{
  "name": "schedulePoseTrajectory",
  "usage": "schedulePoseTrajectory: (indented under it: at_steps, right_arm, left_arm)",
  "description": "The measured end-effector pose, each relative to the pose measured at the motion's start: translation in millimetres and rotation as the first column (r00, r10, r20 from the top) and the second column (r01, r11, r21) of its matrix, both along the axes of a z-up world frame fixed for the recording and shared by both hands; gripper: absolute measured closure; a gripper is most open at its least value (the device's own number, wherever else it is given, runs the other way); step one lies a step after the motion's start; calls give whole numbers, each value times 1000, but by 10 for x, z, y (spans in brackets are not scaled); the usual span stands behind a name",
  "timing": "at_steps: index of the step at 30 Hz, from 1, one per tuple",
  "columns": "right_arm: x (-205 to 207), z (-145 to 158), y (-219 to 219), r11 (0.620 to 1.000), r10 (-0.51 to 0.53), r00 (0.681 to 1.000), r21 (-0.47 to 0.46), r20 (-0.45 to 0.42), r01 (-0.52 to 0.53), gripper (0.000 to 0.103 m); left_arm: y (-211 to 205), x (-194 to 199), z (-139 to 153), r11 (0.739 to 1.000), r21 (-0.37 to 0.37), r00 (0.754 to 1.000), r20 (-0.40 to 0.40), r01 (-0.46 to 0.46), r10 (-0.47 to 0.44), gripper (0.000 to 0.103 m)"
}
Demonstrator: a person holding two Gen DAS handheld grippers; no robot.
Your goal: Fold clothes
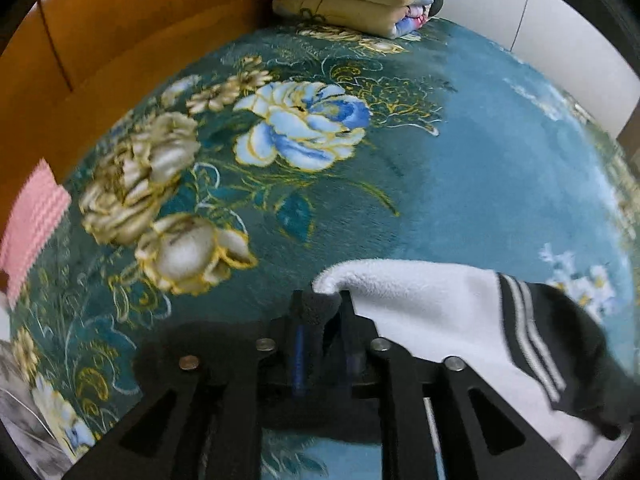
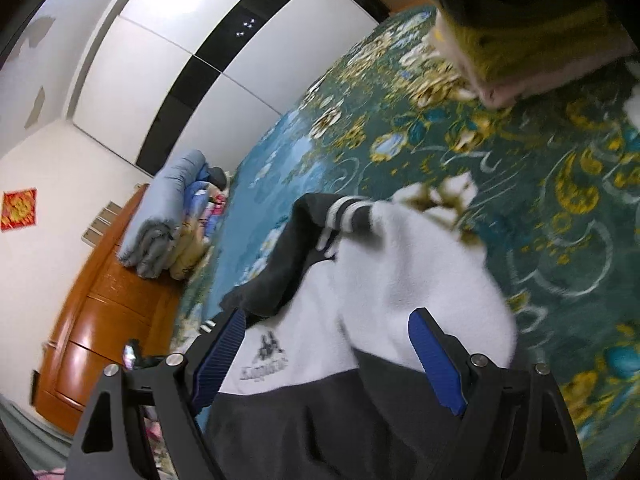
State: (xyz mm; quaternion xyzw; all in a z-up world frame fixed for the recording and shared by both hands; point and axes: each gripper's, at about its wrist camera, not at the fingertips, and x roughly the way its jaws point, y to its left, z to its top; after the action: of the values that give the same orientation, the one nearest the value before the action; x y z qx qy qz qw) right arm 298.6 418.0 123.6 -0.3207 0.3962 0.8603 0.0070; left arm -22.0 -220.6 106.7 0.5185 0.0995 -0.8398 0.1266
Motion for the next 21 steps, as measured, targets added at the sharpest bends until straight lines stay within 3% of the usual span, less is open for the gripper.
schedulePoseTrajectory:
  at_steps: [2,5,7,12,16,21]
  right_arm:
    - [38,12,14,999,2,1000,53,21,-3,17]
    - [107,-18,22,987,-6,998,159,70,-5,17]
    - [172,-81,70,980,-34,994,196,103,13,17]
    - [433,-204,299,977,-106,985,199,136,78,17]
    - [507,-283,300,991,-31,990,134,139,12,17]
    - [444,-445,81,990,67,984,112,163,-86,17]
  left_arm:
    - [-10,141,163,998,63,999,-33,-6,8,66]
    - [29,456,391,990,140,993,-120,14,3,53]
    - [181,652,377,981,185,991,-129,53,-30,50]
    - [561,1139,337,945,292,982,-157,151,-108,49]
    - [890,1289,138,918,361,985,-115,163,-130,50]
    - [1262,1405,164,904,368,976,-96,217,-195,49]
